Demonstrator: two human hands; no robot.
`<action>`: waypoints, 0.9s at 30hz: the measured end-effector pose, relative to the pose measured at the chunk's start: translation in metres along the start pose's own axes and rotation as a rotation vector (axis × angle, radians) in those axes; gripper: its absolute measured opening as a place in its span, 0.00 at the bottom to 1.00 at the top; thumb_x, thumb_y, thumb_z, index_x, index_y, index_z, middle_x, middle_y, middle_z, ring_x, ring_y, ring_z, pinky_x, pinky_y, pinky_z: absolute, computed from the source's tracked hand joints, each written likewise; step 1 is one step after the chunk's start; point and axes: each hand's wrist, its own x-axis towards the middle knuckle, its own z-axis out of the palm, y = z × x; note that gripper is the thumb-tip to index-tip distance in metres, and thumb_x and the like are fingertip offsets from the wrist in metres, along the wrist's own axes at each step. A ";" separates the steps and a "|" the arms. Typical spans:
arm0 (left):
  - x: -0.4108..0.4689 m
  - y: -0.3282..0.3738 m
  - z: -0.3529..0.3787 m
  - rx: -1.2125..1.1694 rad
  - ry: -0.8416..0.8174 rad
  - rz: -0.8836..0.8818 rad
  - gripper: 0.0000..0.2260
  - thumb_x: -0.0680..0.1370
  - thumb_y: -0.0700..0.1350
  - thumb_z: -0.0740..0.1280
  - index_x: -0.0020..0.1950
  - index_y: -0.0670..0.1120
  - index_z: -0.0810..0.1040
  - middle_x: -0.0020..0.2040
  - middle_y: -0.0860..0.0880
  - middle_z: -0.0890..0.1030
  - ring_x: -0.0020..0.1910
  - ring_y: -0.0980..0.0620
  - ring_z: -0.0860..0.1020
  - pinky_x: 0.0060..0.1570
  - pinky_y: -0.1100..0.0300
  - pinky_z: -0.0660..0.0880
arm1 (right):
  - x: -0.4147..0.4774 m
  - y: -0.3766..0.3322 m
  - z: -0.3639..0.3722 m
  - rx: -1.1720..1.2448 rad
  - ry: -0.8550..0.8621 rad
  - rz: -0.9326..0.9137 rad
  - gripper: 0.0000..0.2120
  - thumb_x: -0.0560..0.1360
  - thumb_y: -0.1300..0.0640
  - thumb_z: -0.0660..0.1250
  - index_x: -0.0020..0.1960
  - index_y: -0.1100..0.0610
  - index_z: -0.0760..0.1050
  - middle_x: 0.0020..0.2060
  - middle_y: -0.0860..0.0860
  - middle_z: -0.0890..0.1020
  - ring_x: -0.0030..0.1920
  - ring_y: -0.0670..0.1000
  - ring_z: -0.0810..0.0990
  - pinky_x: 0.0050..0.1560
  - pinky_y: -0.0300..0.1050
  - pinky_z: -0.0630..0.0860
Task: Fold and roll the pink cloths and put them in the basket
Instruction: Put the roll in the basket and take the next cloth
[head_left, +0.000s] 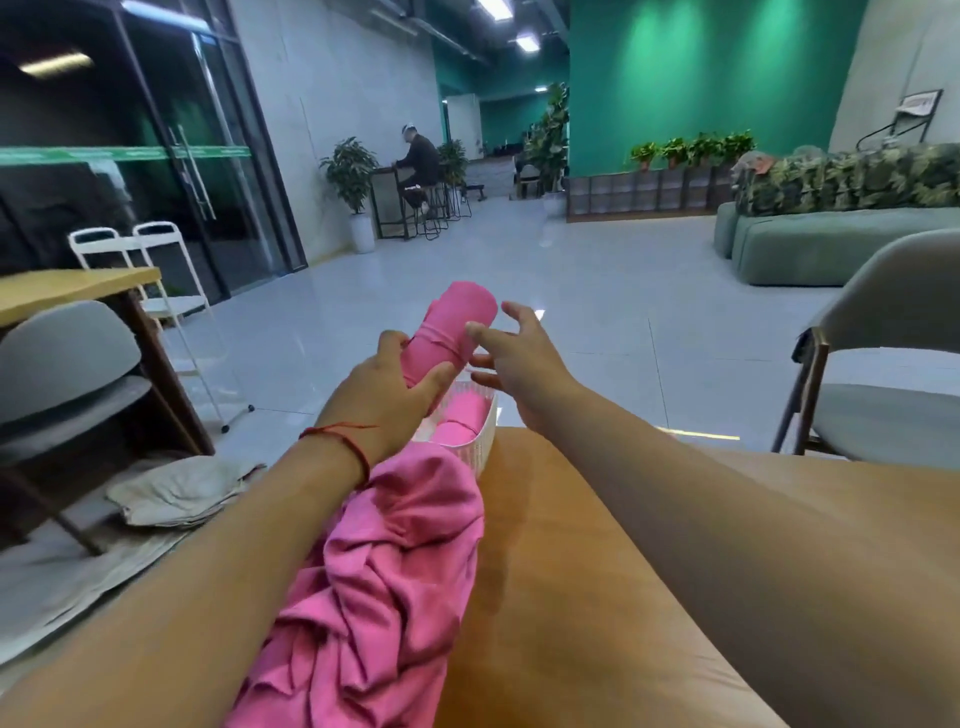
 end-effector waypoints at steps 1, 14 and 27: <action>0.016 -0.010 0.005 0.033 -0.039 -0.051 0.30 0.80 0.69 0.61 0.73 0.50 0.65 0.55 0.44 0.82 0.52 0.41 0.81 0.53 0.49 0.77 | 0.013 0.006 0.004 -0.030 -0.024 0.038 0.32 0.82 0.54 0.71 0.81 0.49 0.61 0.60 0.56 0.81 0.53 0.55 0.87 0.55 0.52 0.86; 0.043 -0.085 0.040 0.281 -0.440 -0.168 0.24 0.81 0.53 0.62 0.77 0.52 0.66 0.68 0.42 0.79 0.63 0.40 0.78 0.64 0.51 0.74 | 0.019 0.078 0.004 -0.939 -0.346 0.087 0.23 0.80 0.60 0.62 0.74 0.51 0.76 0.67 0.51 0.81 0.64 0.53 0.80 0.62 0.48 0.79; 0.011 -0.078 -0.011 0.367 -0.405 -0.164 0.19 0.82 0.53 0.64 0.72 0.48 0.76 0.70 0.45 0.79 0.67 0.43 0.77 0.66 0.56 0.72 | -0.042 0.058 0.013 -0.836 -0.441 -0.125 0.21 0.76 0.52 0.75 0.68 0.44 0.81 0.60 0.42 0.83 0.58 0.44 0.80 0.55 0.38 0.73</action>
